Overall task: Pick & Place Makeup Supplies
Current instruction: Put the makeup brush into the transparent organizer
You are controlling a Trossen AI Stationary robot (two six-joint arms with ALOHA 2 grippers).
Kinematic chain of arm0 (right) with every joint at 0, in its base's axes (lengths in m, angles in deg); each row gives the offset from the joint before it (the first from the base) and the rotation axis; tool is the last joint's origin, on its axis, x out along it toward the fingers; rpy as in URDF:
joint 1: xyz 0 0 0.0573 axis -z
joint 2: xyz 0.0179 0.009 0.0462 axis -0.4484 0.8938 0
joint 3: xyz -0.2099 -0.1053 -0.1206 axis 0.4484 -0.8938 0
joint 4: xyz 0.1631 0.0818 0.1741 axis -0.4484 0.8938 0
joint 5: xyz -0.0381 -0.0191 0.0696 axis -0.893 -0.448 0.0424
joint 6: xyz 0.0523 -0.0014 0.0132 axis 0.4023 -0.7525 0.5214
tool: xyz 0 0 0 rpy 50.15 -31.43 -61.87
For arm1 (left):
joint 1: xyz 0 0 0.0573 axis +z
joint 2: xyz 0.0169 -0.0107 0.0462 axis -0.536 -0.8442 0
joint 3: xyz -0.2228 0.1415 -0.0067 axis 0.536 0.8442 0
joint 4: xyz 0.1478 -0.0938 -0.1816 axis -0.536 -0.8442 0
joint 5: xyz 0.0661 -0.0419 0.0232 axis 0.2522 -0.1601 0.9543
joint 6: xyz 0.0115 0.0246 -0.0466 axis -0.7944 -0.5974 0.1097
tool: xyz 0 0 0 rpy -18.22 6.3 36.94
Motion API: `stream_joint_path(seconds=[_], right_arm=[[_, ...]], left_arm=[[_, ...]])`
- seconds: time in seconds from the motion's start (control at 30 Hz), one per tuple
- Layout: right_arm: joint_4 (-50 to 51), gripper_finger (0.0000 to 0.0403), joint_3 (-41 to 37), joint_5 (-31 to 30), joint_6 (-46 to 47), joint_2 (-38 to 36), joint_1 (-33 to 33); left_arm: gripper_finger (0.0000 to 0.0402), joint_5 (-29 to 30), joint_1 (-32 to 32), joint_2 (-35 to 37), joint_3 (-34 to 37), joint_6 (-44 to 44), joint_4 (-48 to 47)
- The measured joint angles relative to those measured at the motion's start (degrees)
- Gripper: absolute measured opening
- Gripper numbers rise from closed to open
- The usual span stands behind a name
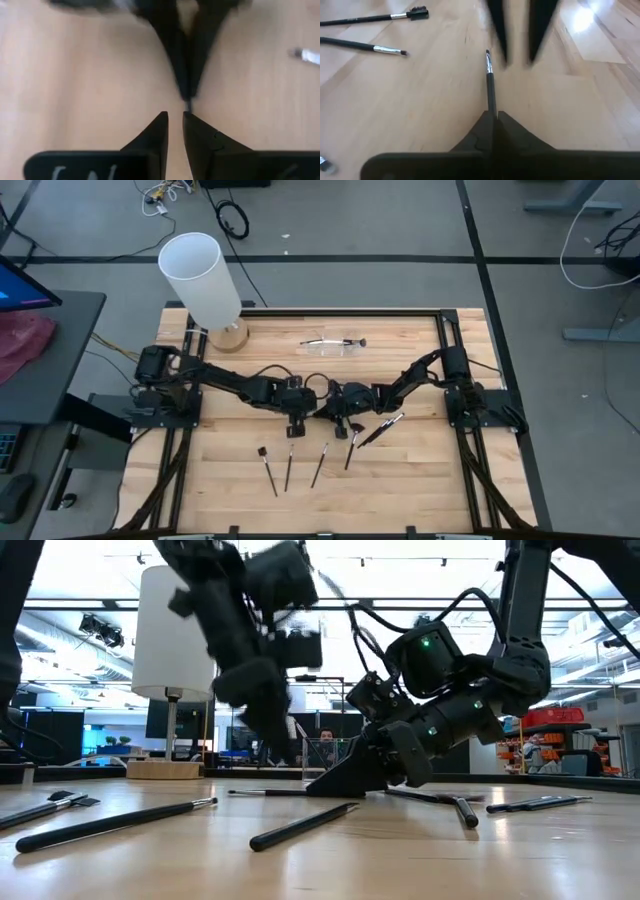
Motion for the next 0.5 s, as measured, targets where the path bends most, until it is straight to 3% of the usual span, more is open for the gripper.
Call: stream_joint_path(seconds=[0.23, 0.37, 0.5], right_arm=[[-7.2, 0.0004, -0.1, -2.0, 3.6, 0.6, 0.3], [-8.6, 0.0004, -0.2, -1.7, 4.7, 0.6, 0.2], [-9.6, 0.0004, -0.2, -5.1, 7.4, 0.2, 0.2]], left_arm=[[0.0067, 13.8, -4.3, 5.9, -0.2, 8.8, -0.8], [0.0067, 27.4, -9.3, 5.0, 2.3, 15.5, 4.8], [0.0067, 28.3, -12.5, 4.9, 10.8, 21.7, 15.4]])
